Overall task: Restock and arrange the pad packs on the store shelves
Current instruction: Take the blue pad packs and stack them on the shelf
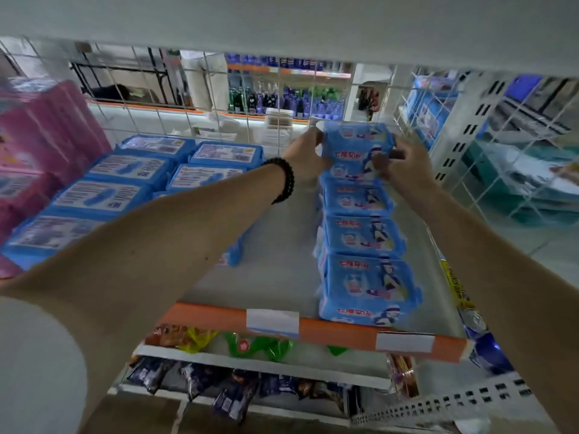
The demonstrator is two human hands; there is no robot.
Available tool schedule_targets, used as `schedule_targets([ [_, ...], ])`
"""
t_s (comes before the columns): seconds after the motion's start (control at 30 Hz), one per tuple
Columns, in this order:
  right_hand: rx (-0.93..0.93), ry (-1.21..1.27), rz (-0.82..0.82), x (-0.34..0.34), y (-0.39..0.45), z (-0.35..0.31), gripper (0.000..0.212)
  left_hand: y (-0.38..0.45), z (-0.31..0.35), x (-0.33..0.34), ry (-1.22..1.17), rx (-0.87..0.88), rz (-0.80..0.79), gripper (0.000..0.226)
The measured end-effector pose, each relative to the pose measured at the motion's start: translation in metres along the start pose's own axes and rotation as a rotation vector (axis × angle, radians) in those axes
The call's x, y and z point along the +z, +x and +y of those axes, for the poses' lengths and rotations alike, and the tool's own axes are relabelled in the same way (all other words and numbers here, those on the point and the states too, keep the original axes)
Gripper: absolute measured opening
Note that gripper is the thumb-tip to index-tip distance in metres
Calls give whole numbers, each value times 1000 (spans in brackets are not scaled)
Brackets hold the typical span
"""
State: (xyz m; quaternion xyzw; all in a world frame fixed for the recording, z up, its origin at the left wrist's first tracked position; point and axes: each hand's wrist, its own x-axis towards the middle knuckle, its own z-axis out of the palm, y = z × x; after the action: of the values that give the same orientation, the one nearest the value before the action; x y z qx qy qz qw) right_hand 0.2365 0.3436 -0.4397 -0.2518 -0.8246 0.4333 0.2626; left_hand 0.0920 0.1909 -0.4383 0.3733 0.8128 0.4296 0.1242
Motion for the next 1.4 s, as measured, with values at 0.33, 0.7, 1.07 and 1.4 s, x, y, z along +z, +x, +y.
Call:
schedule_targets([
  [0.33,23,-21,-8,0,4,7,43,-2,-16,7,58,-72,-51,45],
  [0.7,154,22,65,-6,-45,4,16,-58,1,7,67,-93,-141,57],
  [1.07,304,395,-30,0,-180,31,47,-200,-7,1,-33,-200,-301,73],
  [1.4,264,500,22,2,-203,7,33,-228,3,10,-4,-76,-415,97],
])
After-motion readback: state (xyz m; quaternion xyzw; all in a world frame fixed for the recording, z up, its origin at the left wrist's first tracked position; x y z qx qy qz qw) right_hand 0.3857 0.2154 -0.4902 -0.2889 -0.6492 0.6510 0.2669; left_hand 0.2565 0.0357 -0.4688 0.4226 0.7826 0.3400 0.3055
